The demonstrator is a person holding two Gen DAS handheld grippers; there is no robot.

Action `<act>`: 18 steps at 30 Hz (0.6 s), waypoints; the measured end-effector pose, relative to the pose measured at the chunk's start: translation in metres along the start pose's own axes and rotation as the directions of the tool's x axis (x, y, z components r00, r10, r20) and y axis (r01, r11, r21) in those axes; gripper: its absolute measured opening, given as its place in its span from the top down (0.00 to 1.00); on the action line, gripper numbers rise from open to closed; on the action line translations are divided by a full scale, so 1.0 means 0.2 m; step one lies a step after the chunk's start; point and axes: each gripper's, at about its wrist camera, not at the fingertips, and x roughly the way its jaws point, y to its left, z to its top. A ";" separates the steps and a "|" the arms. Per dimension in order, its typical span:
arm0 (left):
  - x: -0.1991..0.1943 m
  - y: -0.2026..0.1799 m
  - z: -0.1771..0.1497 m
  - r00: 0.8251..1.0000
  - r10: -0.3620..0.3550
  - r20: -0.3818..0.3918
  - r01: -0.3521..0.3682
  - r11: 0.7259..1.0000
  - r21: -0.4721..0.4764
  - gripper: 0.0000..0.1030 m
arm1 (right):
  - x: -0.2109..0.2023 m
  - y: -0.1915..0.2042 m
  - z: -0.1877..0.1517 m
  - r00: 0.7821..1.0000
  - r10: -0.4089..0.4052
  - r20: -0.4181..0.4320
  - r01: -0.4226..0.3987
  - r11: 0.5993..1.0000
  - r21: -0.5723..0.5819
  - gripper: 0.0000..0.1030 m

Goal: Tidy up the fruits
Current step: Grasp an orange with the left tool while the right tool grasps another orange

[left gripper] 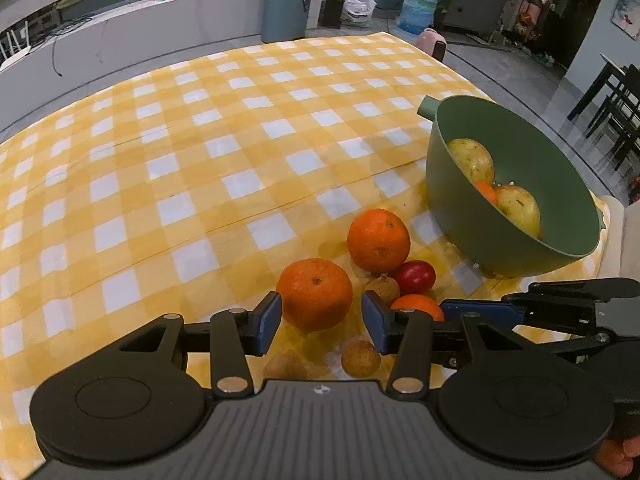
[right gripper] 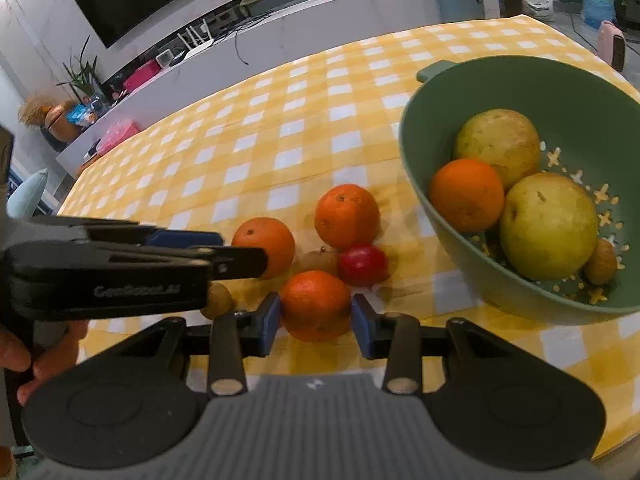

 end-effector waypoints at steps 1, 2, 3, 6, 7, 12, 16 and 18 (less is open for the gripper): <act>0.01 0.00 0.01 1.000 0.002 -0.002 -0.002 1.000 0.003 0.46 | 0.00 0.00 0.00 1.000 0.000 0.000 0.000 1.000 -0.001 0.64; 0.02 0.00 0.01 1.000 0.009 -0.001 -0.009 1.000 0.006 0.46 | 0.00 0.00 0.00 1.000 0.001 0.001 -0.001 1.000 0.000 0.64; 0.03 -0.01 0.02 1.000 0.017 0.001 -0.017 1.000 0.009 0.46 | 0.01 0.00 0.01 1.000 0.003 0.000 -0.003 1.000 0.002 0.63; 0.04 -0.01 0.03 1.000 0.016 0.003 -0.016 1.000 0.007 0.46 | 0.01 0.00 0.00 1.000 0.010 -0.010 -0.010 1.000 0.014 0.63; 0.04 0.00 0.03 1.000 0.017 0.004 -0.017 1.000 0.006 0.46 | 0.02 0.00 0.01 1.000 0.012 -0.013 -0.012 1.000 0.018 0.63; 0.08 0.01 0.03 0.999 0.026 -0.021 -0.027 0.999 -0.017 0.46 | 0.02 0.00 0.01 1.000 0.015 -0.016 -0.014 1.000 0.023 0.62; 0.08 0.00 0.02 0.999 0.029 -0.020 -0.029 0.999 -0.014 0.49 | 0.03 -0.01 0.01 1.000 0.016 -0.017 -0.015 0.999 0.038 0.64; 0.08 0.00 0.02 0.999 0.031 -0.020 -0.031 0.999 -0.019 0.50 | 0.03 -0.01 0.01 1.000 0.015 -0.015 -0.014 0.999 0.039 0.64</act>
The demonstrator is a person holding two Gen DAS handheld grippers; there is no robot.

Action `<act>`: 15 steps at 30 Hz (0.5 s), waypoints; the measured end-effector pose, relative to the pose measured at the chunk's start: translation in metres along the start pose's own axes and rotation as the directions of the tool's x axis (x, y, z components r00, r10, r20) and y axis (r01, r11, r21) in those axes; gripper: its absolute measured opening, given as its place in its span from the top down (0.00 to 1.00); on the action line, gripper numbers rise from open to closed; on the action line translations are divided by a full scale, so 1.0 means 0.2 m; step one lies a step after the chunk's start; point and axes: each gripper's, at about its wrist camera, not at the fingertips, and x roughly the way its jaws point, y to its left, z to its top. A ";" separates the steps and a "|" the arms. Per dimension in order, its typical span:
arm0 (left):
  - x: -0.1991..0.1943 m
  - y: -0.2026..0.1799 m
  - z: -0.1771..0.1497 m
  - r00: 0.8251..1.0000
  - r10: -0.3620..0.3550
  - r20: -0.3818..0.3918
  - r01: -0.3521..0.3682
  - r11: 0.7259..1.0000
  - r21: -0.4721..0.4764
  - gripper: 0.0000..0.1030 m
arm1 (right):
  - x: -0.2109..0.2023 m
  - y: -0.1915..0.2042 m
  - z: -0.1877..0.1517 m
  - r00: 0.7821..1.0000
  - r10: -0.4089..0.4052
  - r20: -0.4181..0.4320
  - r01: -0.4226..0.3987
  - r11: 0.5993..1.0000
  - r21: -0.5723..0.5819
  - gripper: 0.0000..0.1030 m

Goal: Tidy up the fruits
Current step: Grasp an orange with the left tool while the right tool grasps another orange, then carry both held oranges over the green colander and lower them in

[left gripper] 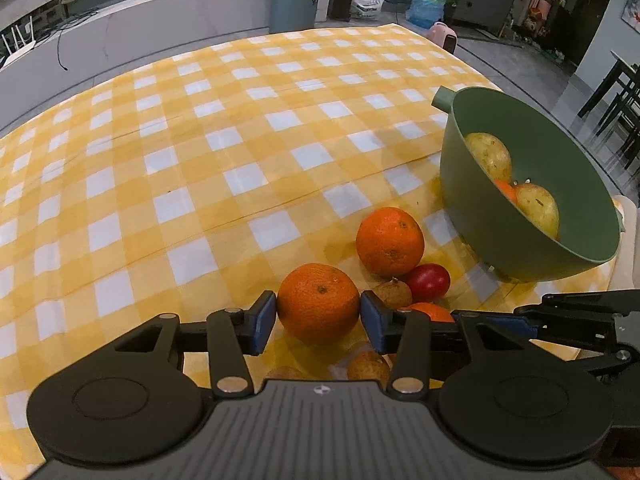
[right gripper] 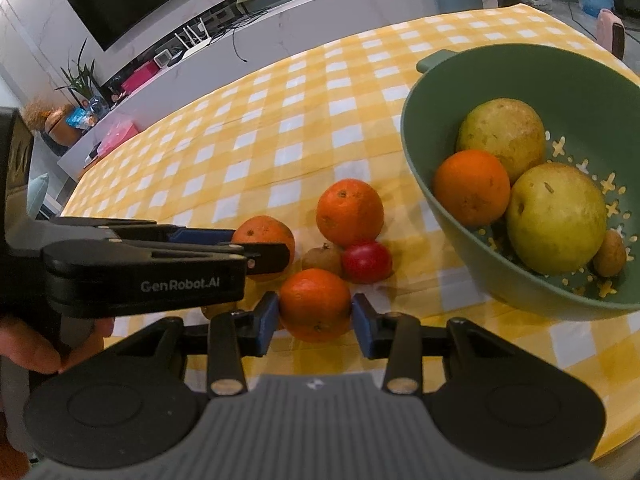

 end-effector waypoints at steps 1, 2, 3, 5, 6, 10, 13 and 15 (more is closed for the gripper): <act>0.00 0.00 0.00 1.000 0.000 0.000 0.000 1.000 -0.005 0.50 | 0.00 0.00 0.00 1.000 -0.002 0.001 0.002 1.000 -0.004 0.64; 0.00 0.00 0.00 1.000 0.000 -0.001 0.000 1.000 -0.010 0.50 | 0.00 0.01 0.00 1.000 -0.003 0.001 0.003 1.000 -0.009 0.65; 0.00 0.00 0.00 1.000 -0.001 -0.002 0.001 1.000 -0.012 0.50 | 0.00 0.01 0.00 1.000 -0.005 0.002 0.005 1.000 -0.010 0.65; 0.00 0.00 0.00 1.000 0.001 -0.005 -0.001 1.000 -0.012 0.51 | -0.01 0.01 0.00 1.000 -0.006 0.008 0.007 1.000 -0.008 0.65; -0.01 0.00 0.00 1.000 0.005 -0.005 -0.005 1.000 -0.013 0.51 | -0.02 0.01 0.00 1.000 -0.006 0.011 0.006 1.000 -0.011 0.66; -0.08 -0.01 0.01 1.000 0.018 0.013 -0.018 1.000 -0.023 0.51 | -0.08 0.00 0.00 1.000 0.001 0.028 0.000 1.000 -0.019 0.66; -0.14 -0.05 0.01 0.999 0.045 0.019 -0.045 0.999 -0.007 0.51 | -0.14 0.01 0.00 0.999 0.009 0.045 -0.008 0.999 -0.034 0.66; -0.19 -0.07 0.02 0.998 0.061 0.032 -0.061 0.998 0.001 0.51 | -0.19 0.02 0.00 0.998 0.014 0.064 -0.011 0.998 -0.056 0.66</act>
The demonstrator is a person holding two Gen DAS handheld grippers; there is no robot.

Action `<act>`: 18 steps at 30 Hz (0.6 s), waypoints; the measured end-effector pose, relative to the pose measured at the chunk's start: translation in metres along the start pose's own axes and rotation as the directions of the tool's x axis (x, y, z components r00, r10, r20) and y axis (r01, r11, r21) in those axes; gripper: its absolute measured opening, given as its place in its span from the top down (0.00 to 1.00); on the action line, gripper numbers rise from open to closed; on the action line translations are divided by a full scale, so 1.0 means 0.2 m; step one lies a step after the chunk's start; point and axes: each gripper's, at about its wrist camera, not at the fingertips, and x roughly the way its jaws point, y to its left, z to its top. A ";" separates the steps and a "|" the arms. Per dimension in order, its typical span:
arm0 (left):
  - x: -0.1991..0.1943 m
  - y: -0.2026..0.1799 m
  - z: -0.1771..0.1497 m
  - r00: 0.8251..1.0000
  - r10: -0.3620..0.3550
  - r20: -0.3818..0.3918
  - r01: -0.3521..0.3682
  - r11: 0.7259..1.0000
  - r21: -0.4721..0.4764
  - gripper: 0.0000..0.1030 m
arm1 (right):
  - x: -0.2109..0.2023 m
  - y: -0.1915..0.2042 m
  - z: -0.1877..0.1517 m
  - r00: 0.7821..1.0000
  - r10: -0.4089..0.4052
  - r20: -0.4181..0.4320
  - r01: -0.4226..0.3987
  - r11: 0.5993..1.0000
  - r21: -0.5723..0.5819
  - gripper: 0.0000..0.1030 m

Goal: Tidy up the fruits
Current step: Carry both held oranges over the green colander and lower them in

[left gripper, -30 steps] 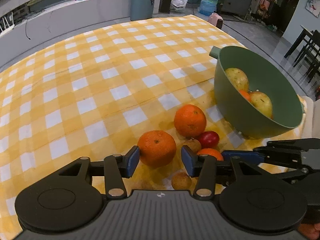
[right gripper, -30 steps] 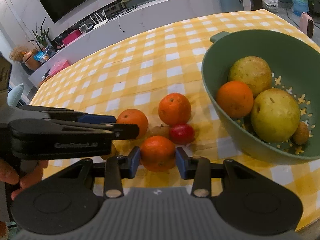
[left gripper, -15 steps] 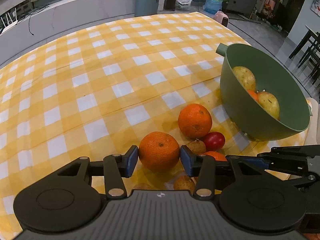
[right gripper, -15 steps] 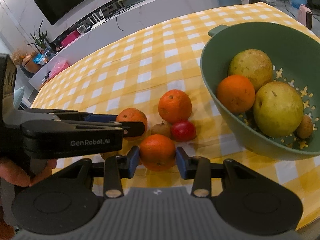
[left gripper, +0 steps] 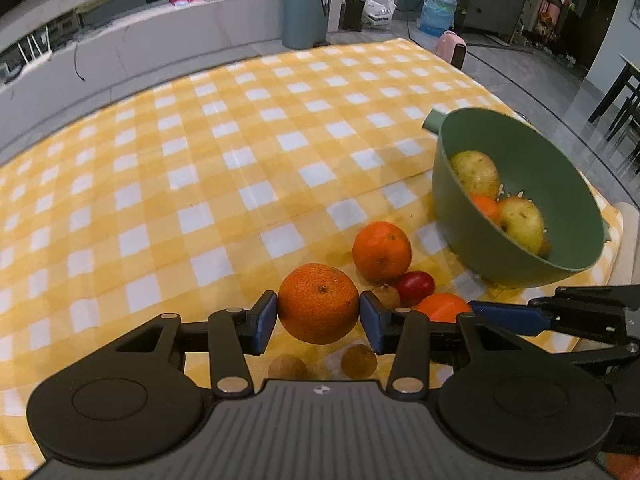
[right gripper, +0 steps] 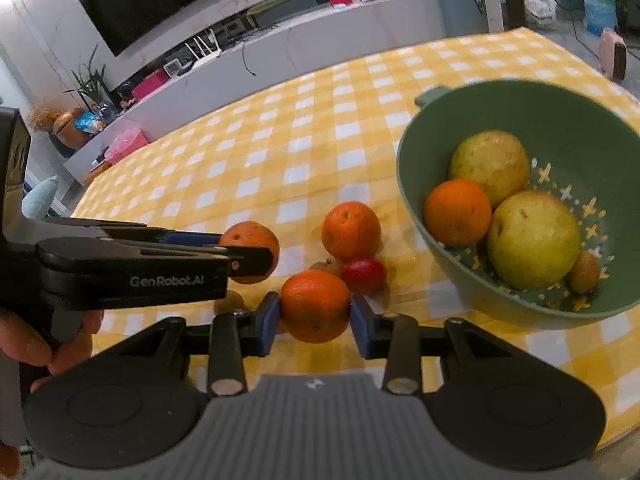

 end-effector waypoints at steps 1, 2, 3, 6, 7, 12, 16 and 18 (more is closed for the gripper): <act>-0.03 -0.01 0.00 1.000 0.004 0.007 -0.004 1.000 0.000 0.51 | -0.03 0.01 0.00 1.000 0.002 0.012 -0.002 1.000 -0.013 0.66; -0.06 -0.02 0.00 1.000 0.008 0.014 -0.008 1.000 0.000 0.51 | -0.06 0.01 0.00 1.000 0.004 0.026 -0.003 1.000 -0.027 0.66; -0.08 -0.03 0.00 1.000 0.011 0.019 -0.011 1.000 0.000 0.51 | -0.09 0.01 0.00 0.999 0.005 0.038 -0.004 0.999 -0.040 0.66; -0.15 -0.08 0.00 1.000 0.019 0.022 -0.019 1.000 0.003 0.51 | -0.18 0.02 0.00 0.997 0.017 0.078 -0.011 0.997 -0.077 0.66; -0.18 -0.10 0.00 0.999 0.020 0.026 -0.020 1.000 0.004 0.51 | -0.22 0.01 0.01 0.996 0.022 0.091 -0.014 0.996 -0.090 0.66; -0.28 -0.19 0.01 0.998 0.002 0.061 -0.002 1.000 0.011 0.51 | -0.38 -0.01 0.02 0.989 0.027 0.148 -0.001 0.985 -0.171 0.66; -0.33 -0.29 0.04 0.996 -0.025 0.082 0.023 0.999 0.028 0.51 | -0.48 -0.06 0.05 0.984 0.019 0.178 0.019 0.978 -0.210 0.66; -0.35 -0.34 0.05 0.995 -0.040 0.092 0.036 0.998 0.042 0.51 | -0.54 -0.09 0.05 0.981 0.008 0.192 0.037 0.972 -0.232 0.66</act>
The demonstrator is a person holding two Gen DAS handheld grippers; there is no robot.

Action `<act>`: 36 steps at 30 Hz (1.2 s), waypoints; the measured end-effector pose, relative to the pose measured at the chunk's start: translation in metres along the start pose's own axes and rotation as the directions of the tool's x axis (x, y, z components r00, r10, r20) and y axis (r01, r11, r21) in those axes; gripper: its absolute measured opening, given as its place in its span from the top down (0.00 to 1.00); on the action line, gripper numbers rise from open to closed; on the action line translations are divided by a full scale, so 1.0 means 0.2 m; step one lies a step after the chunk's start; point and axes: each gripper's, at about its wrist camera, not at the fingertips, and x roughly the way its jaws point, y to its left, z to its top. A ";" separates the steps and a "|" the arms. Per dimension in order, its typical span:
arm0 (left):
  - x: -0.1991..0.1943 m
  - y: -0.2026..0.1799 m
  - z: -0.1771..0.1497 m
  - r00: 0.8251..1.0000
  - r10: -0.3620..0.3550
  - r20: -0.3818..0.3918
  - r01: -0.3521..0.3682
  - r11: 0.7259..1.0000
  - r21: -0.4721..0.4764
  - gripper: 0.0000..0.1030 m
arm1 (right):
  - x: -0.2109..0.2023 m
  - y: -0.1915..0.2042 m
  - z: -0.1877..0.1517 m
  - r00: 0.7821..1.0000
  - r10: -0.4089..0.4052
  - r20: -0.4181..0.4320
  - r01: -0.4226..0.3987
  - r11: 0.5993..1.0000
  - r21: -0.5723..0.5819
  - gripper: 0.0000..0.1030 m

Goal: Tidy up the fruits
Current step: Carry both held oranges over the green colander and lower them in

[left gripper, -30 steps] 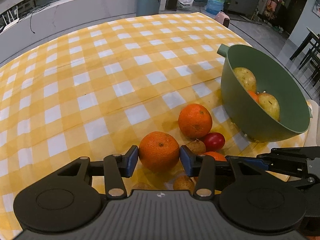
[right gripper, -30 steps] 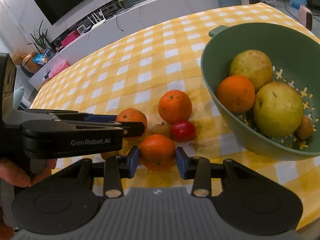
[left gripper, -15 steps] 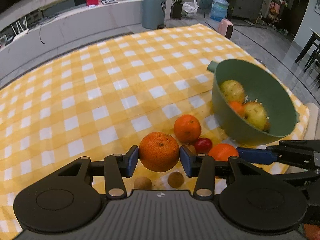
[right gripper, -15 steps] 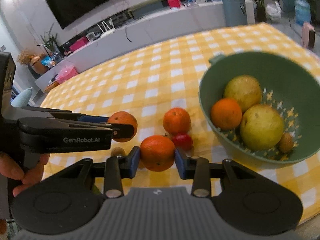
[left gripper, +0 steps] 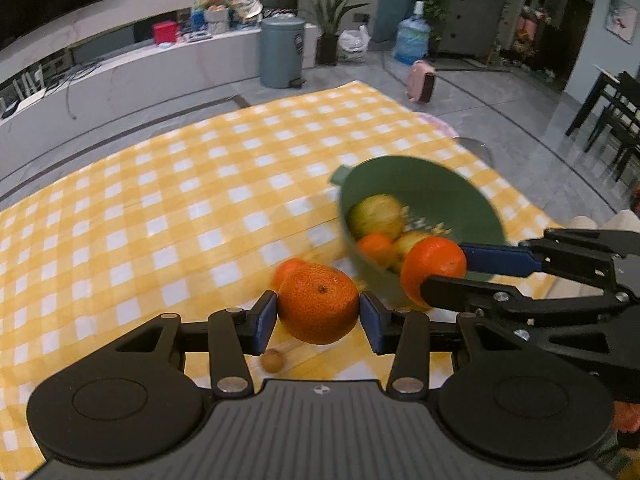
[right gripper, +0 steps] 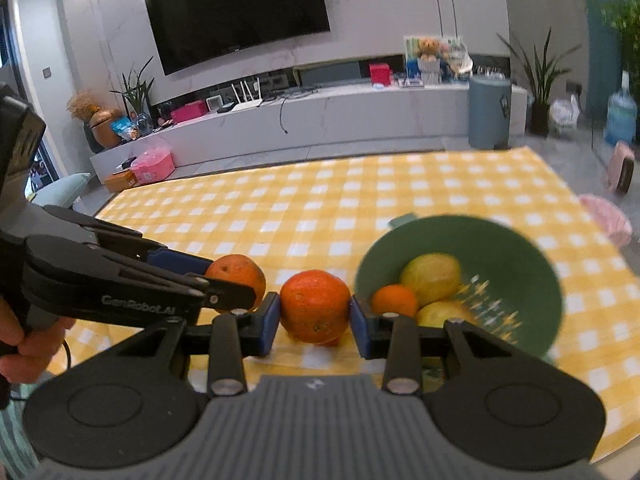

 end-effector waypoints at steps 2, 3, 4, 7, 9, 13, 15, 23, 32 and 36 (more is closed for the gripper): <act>0.00 -0.05 0.02 1.000 -0.015 0.009 0.015 1.000 0.013 0.51 | -0.04 -0.04 0.01 1.000 -0.015 0.007 0.016 1.000 -0.020 0.66; 0.00 -0.08 0.03 1.000 -0.023 0.012 0.023 1.000 0.019 0.51 | -0.06 -0.06 0.02 1.000 -0.024 0.010 0.024 0.999 -0.030 0.66; 0.00 -0.10 0.05 0.999 -0.031 0.014 0.031 0.999 0.025 0.51 | -0.08 -0.08 0.02 0.999 -0.031 0.012 0.031 0.999 -0.036 0.66; 0.02 -0.18 0.08 0.999 -0.048 0.016 0.048 0.998 0.048 0.51 | -0.12 -0.16 0.03 0.999 -0.049 0.013 0.050 0.998 -0.048 0.66; 0.04 -0.23 0.10 0.998 -0.058 0.015 0.056 0.996 0.066 0.51 | -0.14 -0.21 0.04 0.998 -0.067 0.012 0.067 0.996 -0.058 0.66; 0.09 -0.30 0.15 0.996 -0.088 0.011 0.086 0.993 0.083 0.51 | -0.14 -0.29 0.06 0.994 -0.109 -0.003 0.108 0.990 -0.089 0.66; 0.12 -0.32 0.17 0.995 -0.102 0.007 0.101 0.991 0.087 0.51 | -0.13 -0.34 0.06 0.992 -0.124 -0.018 0.121 0.987 -0.103 0.66; 0.29 -0.34 0.24 0.984 -0.171 -0.044 0.173 0.984 0.041 0.51 | -0.03 -0.49 0.06 0.985 -0.149 -0.085 0.134 0.978 -0.160 0.66; 0.51 -0.33 0.33 0.964 -0.246 -0.101 0.241 0.969 -0.054 0.51 | 0.19 -0.61 0.07 0.973 -0.129 -0.194 0.086 0.973 -0.215 0.66; 0.58 -0.35 0.38 0.963 -0.240 -0.121 0.236 0.971 -0.047 0.51 | 0.28 -0.64 0.07 0.964 -0.119 -0.238 0.054 0.963 -0.263 0.66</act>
